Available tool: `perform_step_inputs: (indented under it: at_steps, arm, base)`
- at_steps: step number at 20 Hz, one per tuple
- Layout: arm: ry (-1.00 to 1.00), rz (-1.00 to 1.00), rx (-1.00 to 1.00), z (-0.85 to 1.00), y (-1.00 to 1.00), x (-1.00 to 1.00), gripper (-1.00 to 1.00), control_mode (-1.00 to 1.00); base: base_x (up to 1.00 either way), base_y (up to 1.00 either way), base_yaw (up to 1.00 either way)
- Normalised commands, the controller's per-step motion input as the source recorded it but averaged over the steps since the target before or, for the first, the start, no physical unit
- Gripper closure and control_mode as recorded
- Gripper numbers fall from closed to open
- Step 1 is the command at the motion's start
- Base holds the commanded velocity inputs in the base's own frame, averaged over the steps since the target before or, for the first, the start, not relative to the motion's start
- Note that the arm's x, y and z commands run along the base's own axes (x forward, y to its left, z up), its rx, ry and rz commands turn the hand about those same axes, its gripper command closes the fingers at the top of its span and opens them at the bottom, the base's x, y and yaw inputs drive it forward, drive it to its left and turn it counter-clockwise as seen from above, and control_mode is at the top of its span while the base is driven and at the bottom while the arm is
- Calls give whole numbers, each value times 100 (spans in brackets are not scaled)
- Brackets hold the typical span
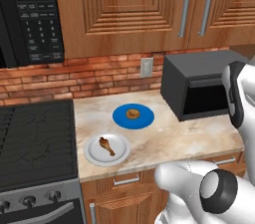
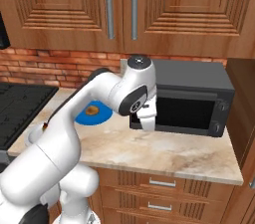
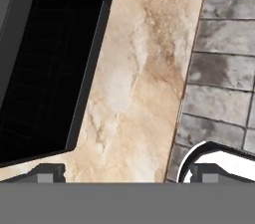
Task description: Open the toaster oven door. Place the bread on the top rack in the toaster oven and place the chicken drumstick on the bottom rack.
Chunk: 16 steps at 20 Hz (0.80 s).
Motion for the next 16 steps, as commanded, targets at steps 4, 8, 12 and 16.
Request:
perform_step_inputs:
  at_steps: [4,8,12,16]
  arm:
    - [-8,0,3,-8,-22,0,-100,-100]
    - [-11,0,2,-9,-11,7,-100,-100]
    - [-16,0,1,-10,-8,6,-100,-100]
    - [-16,0,4,-2,-5,3,-100,-100]
  base:
    - [0,0,0]
    - [0,0,0]
    - [0,0,0]
    - [0,0,0]
